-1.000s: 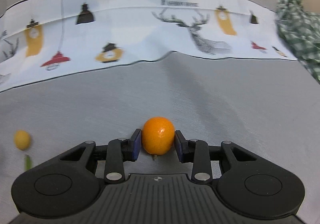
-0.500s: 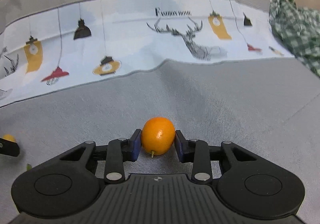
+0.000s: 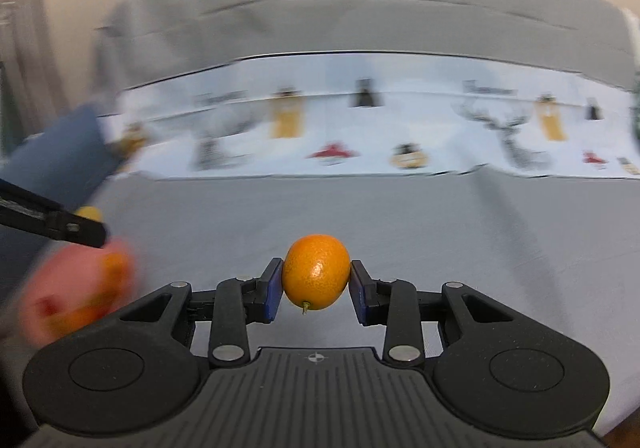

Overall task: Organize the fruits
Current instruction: 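Grasp the small yellow fruit with the left tool while the right tool lifts the mandarin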

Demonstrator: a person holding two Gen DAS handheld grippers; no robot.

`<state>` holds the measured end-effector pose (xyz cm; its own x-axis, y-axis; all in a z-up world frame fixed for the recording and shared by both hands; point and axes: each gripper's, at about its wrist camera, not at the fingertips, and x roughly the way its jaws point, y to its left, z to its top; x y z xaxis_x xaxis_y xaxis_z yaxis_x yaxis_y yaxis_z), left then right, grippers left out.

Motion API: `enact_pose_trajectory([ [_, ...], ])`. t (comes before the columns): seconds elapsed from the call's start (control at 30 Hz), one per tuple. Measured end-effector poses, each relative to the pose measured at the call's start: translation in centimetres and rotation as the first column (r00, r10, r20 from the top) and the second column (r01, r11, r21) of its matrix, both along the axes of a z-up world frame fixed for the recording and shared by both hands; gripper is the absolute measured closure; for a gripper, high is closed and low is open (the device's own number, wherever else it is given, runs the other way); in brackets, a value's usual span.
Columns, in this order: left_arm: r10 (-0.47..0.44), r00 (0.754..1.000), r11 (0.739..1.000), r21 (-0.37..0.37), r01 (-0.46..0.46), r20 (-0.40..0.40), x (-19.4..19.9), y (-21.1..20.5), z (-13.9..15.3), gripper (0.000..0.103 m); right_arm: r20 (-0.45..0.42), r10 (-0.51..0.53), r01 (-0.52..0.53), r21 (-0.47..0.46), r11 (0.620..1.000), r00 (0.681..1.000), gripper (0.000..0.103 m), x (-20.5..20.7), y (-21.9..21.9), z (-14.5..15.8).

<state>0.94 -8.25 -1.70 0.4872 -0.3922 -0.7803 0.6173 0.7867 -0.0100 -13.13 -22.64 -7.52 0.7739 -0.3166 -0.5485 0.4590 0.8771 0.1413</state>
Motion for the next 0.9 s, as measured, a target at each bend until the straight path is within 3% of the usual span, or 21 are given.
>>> enact_pose_trajectory([
  [0.2, 0.092, 0.995, 0.996, -0.006, -0.092, 0.026, -4.1, 8.3, 1.7, 0.076, 0.014, 0.186, -0.187, 0.087, 0.979, 0.982, 0.067, -0.8, 8.1, 3.0],
  [0.37, 0.133, 0.99, 0.99, -0.047, -0.131, 0.041, -6.5, 12.7, 2.5, 0.076, 0.003, 0.295, -0.295, 0.005, 0.955, 0.955, 0.067, -1.3, 13.2, 4.7],
  [0.53, 0.156, 0.987, 0.984, -0.089, -0.151, 0.049, -7.8, 14.8, 3.2, 0.076, -0.002, 0.314, -0.313, -0.056, 0.948, 0.95, 0.067, -2.3, 15.4, 6.2],
  [0.9, 0.166, 0.984, 0.979, -0.127, -0.158, 0.059, -8.5, 15.3, 3.8, 0.076, -0.001, 0.299, -0.298, -0.088, 0.95, 0.954, 0.067, -3.5, 15.8, 6.9],
])
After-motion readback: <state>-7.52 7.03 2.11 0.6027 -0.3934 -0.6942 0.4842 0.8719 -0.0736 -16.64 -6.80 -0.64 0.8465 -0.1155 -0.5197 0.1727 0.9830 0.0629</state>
